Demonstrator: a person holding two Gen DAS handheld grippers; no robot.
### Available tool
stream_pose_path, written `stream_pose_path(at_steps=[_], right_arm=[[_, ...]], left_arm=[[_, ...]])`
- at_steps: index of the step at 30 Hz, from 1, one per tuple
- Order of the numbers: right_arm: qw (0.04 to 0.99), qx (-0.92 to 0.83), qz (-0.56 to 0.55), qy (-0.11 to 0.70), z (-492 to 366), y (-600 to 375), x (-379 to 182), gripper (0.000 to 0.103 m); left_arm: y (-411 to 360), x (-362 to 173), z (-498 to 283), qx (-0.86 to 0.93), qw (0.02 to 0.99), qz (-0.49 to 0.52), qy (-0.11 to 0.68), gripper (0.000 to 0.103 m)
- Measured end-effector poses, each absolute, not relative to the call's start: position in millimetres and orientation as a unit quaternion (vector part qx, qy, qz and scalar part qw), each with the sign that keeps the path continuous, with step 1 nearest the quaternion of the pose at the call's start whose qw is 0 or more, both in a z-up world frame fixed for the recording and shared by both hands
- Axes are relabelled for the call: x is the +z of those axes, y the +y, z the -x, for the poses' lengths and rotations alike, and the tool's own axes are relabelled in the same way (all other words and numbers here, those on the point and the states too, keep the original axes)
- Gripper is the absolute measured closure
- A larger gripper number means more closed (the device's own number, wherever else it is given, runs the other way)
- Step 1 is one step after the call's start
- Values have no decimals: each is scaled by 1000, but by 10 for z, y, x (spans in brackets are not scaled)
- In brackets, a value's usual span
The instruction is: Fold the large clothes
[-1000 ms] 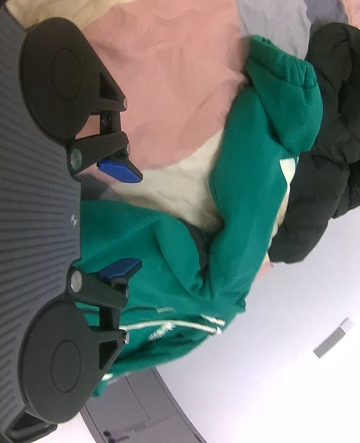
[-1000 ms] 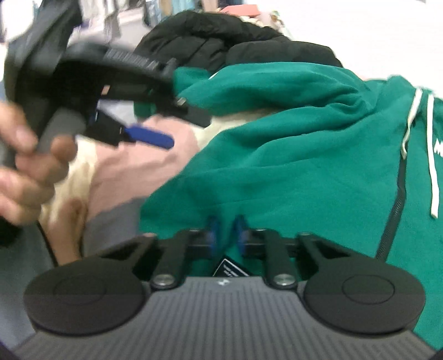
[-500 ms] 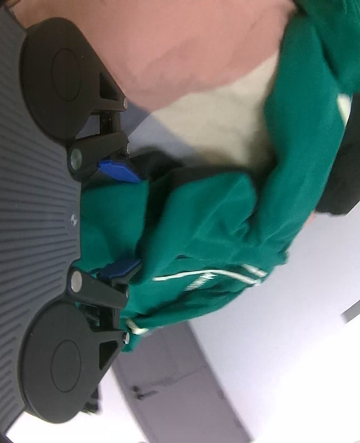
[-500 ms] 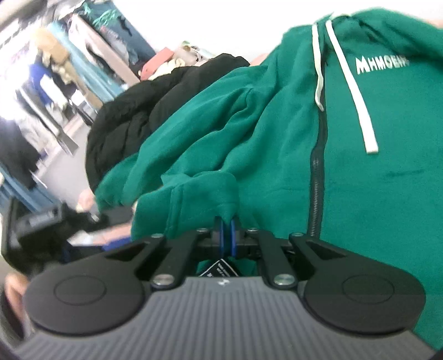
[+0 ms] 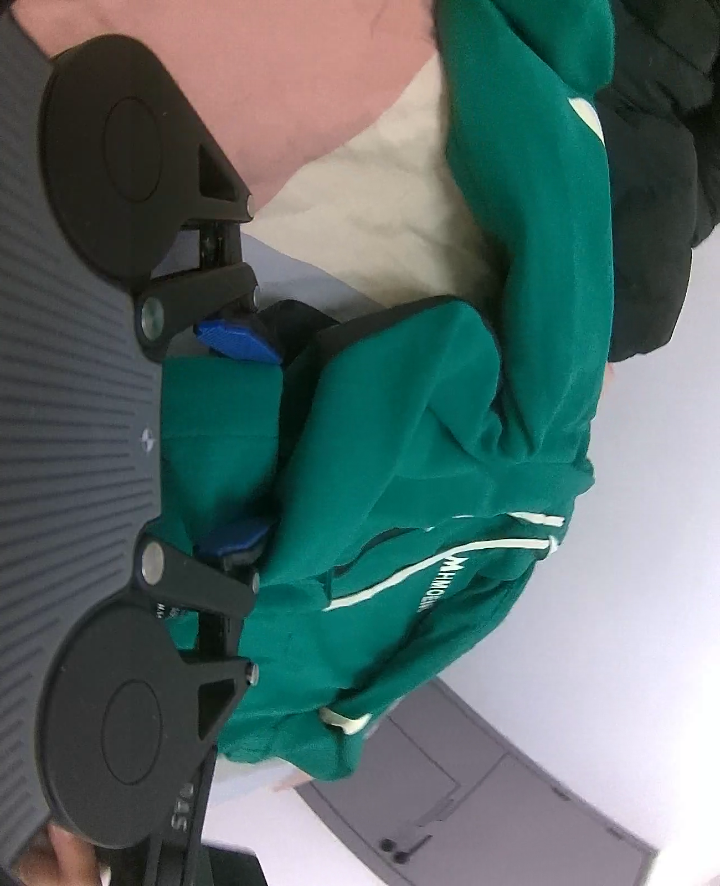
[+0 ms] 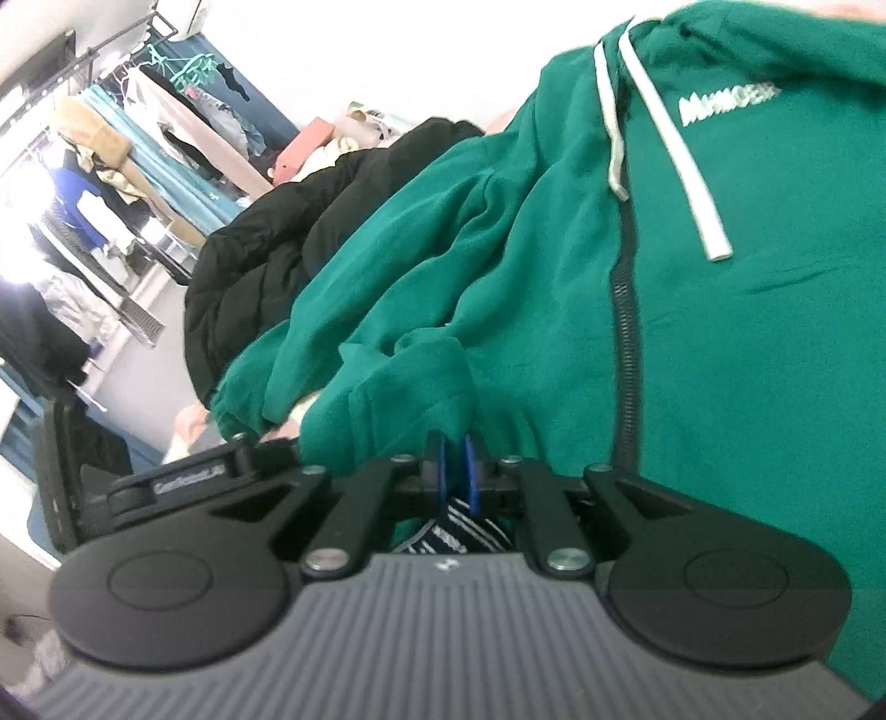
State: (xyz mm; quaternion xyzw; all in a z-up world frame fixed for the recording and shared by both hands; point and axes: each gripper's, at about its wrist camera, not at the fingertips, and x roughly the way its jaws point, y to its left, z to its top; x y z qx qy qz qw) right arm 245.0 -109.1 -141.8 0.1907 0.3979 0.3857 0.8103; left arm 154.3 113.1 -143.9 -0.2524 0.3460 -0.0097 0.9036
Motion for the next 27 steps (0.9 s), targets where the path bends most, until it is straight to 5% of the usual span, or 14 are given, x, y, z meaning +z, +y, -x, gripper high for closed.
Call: stream_pose_path(at_steps=[2,6,9,22,27], right_arm=[[832,367,-159,383,-2368,-1142,-1346,91],[846,341,-150,382,-2304,-1284,-1332,91],[848,329,-147,388,-2269,-1356,-1349,91],[854,311,-129,396,-2095,-1453,-1337,91],[859,295,-128,399,-2093,-1497,-1353,91]], left_arm=[[1098,-1472,-1557,-14,899,243,363,44],[1083,-1472,-1408,-18,890,239,388,75],[1153,-1374,-1209,-18,881,267,391,86],[1615,-984,-490,36,836,347,423,89],[1570,-1028,-539,58,843,312,435,76]])
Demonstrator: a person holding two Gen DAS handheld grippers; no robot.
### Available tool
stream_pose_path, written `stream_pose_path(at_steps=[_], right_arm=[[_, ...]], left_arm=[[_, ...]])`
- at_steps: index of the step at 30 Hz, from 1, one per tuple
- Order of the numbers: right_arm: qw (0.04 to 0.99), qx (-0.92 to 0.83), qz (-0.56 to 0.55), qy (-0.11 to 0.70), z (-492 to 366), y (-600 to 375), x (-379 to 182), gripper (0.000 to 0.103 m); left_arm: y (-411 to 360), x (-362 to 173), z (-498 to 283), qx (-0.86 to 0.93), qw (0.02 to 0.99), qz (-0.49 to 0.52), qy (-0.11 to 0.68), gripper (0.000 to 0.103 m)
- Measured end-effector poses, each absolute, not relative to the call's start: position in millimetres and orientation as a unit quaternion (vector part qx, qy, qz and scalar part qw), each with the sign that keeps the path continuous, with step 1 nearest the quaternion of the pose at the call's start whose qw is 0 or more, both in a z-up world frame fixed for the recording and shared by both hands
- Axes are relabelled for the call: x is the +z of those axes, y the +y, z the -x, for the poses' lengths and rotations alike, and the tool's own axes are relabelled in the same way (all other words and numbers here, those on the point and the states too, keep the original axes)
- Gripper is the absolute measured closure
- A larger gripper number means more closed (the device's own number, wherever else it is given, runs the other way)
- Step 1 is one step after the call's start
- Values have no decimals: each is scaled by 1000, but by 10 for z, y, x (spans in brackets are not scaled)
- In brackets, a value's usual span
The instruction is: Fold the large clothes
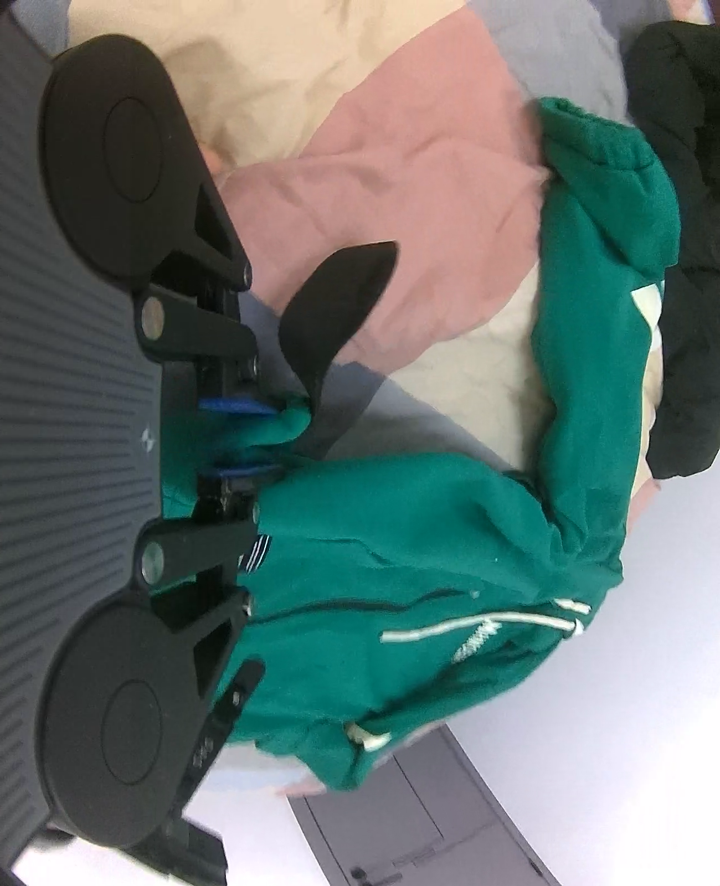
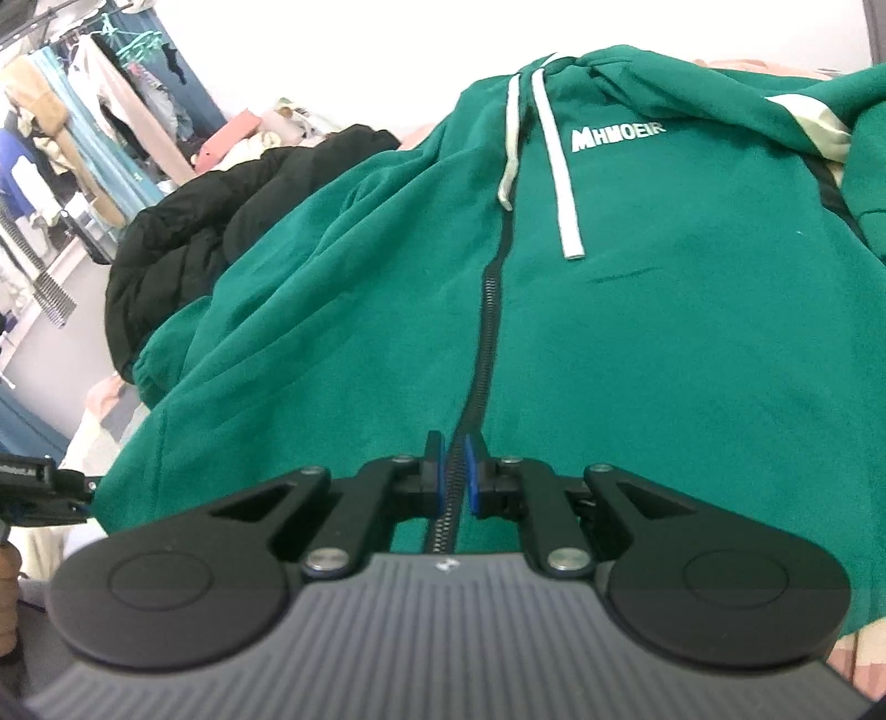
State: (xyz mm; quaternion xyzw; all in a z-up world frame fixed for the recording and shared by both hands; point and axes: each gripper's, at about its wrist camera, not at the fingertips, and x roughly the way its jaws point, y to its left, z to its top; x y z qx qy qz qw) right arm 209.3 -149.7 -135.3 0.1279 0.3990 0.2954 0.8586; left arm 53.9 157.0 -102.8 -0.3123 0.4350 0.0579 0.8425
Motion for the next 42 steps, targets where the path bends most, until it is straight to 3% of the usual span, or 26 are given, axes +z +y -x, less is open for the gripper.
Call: stream_pose_path(at_steps=[1,3,9,12,14,16,21,24,33,36,39,40,42], right_arm=[[861,291,-129,397,-2086,-1520,-1351,91],[866,284,-132,390,-2070,-1572,-1336,91],[886,258,-139,360,-2117,-1826,-1121,91],[896,241,-143,344,-2245,-2038,-961,89],[901,228,-145,339,-2349,-2203,-901,53],[908,209,-146,334,-2478,-2395,-867,41],[915,155,-152,339,-2902,-2869,-938,41],[928,120,-127,330,-3152,-3085,-1086,25],[929,112,-9,352,-3747,-3146,-1850,19],[936,112,70,327,-3716,-2972,-1973,19],[939,90,50,327,-3728,-3078,-1927,48],[939,83,42,331,-3734,-3146,-1891,64],[938,74,27,337,-3755,-3287,-1804,73]], left_arm=[[1559,-1024,-549,67,845,304,435,71],[1547,-996,-536,84,853,292,426,49],[1355,-804,-624,104,899,228,360,34],[1140,-778,-764,86,913,204,344,32],[985,-805,-904,70,917,200,338,32],[833,-860,-1077,50,917,203,339,32],[532,-1162,-1492,20,917,198,346,32],[474,-1360,-1694,24,915,173,363,32],[512,-1619,-1861,6,909,200,366,32],[481,-1670,-1888,7,910,191,367,32],[451,-1689,-1894,10,911,182,369,32],[441,-1682,-1884,10,912,179,368,32],[420,-1667,-1853,10,915,173,364,32]])
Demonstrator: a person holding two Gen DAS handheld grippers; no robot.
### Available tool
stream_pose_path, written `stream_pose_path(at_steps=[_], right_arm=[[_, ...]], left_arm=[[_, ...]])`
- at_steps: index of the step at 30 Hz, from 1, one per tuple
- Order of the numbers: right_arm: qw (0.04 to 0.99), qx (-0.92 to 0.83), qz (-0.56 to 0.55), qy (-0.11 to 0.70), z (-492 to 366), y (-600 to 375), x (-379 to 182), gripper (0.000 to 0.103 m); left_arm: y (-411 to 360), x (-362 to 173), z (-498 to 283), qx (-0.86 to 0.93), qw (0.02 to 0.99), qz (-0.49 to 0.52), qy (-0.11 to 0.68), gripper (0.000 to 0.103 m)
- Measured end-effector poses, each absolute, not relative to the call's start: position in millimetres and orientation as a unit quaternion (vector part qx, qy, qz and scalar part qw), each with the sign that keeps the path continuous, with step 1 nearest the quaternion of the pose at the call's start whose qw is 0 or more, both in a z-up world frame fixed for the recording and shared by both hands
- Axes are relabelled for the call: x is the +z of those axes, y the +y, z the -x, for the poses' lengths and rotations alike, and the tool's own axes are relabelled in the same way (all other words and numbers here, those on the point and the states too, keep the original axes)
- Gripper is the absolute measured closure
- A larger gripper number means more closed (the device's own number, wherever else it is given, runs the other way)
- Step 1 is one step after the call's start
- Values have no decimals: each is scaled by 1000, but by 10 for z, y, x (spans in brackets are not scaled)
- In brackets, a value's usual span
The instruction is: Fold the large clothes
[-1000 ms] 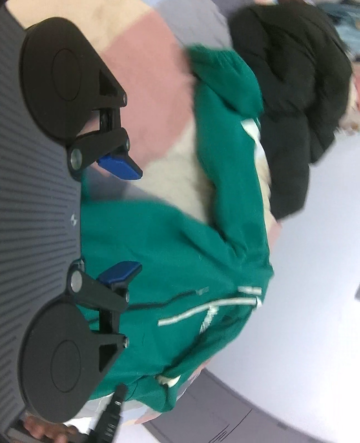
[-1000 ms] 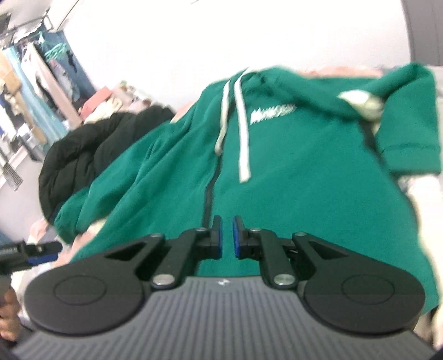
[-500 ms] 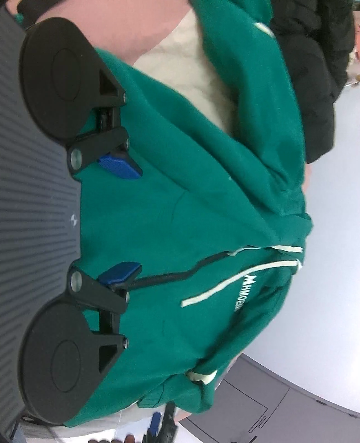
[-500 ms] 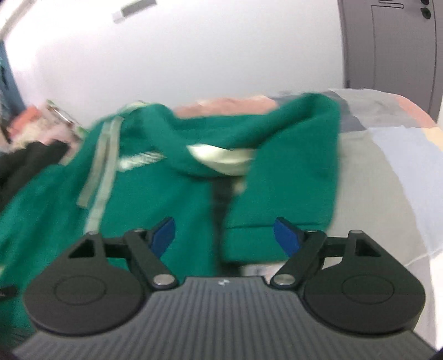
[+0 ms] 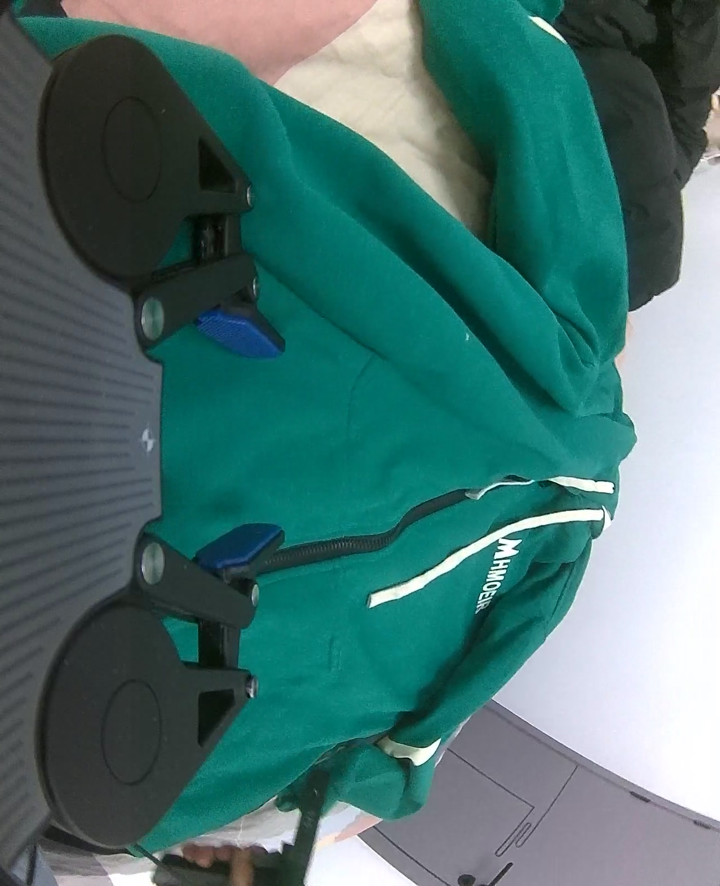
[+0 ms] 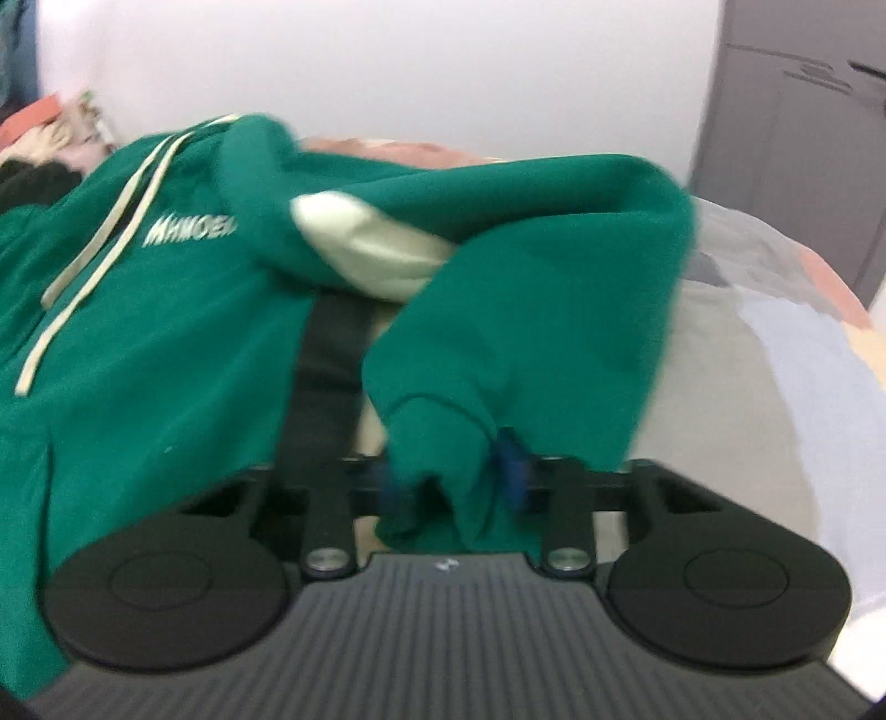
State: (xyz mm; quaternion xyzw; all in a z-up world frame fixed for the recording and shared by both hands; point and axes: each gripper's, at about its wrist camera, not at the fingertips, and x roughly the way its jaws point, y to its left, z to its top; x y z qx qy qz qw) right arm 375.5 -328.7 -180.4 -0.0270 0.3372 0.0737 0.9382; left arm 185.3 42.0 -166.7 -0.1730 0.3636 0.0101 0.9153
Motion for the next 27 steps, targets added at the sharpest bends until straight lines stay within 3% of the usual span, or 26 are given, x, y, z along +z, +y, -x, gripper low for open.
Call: stream_pose_path(at_steps=[5,16,27], right_arm=[[953,32,37,298,-3680,-3618,-1300,78],[977,-74,-107,166,-3398,-5208,269,81],[973,-67,-162,150,-3338,-5685,581,86]], left_arm=[[381,-1636,-1735,19,924,148,352,32],[426,-1552,-1633,40,925,167,339,32],[487,-1395,-1564,63,921,197,330,32]])
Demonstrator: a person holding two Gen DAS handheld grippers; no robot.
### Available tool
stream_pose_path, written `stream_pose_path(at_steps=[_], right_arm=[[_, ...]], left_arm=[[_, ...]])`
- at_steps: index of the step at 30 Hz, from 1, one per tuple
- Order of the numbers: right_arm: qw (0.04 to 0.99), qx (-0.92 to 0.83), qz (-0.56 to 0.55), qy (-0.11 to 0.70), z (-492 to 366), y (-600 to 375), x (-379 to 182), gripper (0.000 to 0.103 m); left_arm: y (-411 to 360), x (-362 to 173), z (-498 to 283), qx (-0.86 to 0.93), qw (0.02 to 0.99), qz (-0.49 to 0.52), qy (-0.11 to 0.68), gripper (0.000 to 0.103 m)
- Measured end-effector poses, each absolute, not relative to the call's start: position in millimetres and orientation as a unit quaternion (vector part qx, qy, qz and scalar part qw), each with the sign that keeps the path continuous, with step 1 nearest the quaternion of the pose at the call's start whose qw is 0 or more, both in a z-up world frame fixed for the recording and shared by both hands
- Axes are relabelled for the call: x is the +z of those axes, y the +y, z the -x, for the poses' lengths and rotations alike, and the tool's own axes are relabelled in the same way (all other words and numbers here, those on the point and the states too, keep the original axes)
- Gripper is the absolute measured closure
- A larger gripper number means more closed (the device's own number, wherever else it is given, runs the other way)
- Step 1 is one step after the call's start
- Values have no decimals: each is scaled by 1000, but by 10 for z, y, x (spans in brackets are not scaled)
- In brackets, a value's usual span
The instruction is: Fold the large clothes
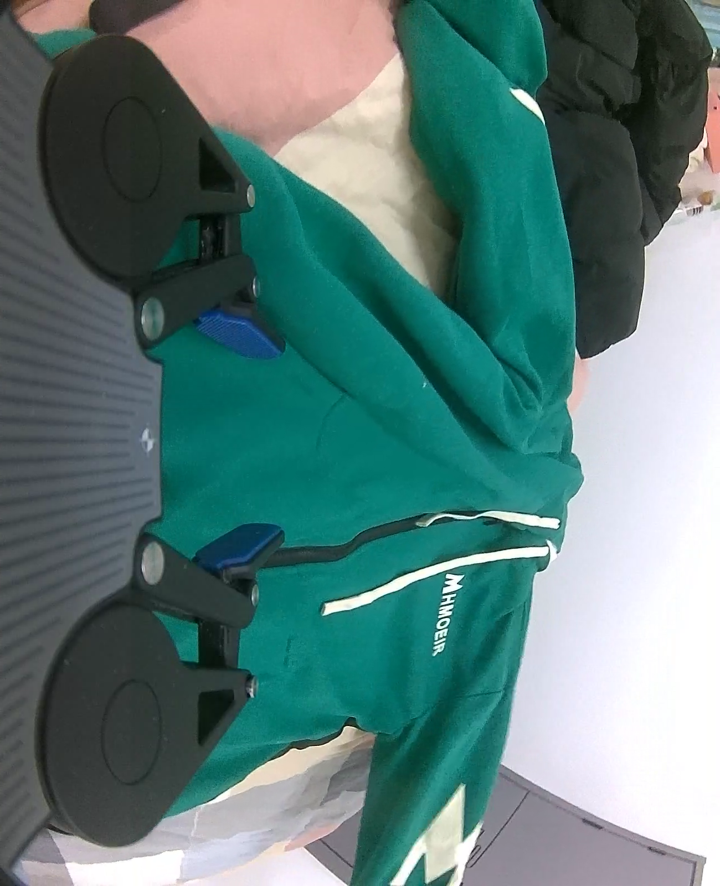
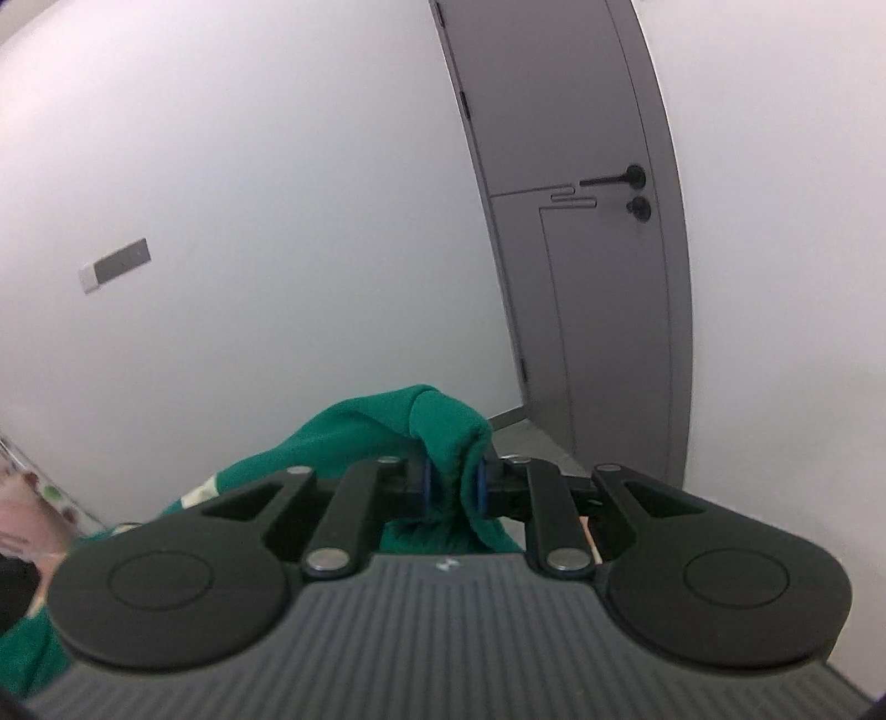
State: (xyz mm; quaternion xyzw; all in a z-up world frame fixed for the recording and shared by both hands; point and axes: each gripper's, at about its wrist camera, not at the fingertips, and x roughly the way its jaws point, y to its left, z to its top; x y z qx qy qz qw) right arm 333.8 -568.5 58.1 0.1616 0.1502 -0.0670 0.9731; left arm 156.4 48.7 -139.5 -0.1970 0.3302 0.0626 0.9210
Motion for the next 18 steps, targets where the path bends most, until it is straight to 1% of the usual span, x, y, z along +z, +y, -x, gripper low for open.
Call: stream_pose_path(at_steps=[4,8,14,18], right_arm=[[965,-34,-189,177,-3384,-5421,614,86],[957,16,-202,206,-3242,-5009,832,87],[957,98,-167,215,-2745,-4104,1267,87],[952,147,-145,227,-2489,-3480,1412,87]], left_arm=[[535,-1300,-1512,60,919,219,323,32],[585,-1199,-1455,49,920,234,311,32],[691,-1177,-1280,34,919,255,298,32],[780,-1134,-1157,18,919,275,283,32]])
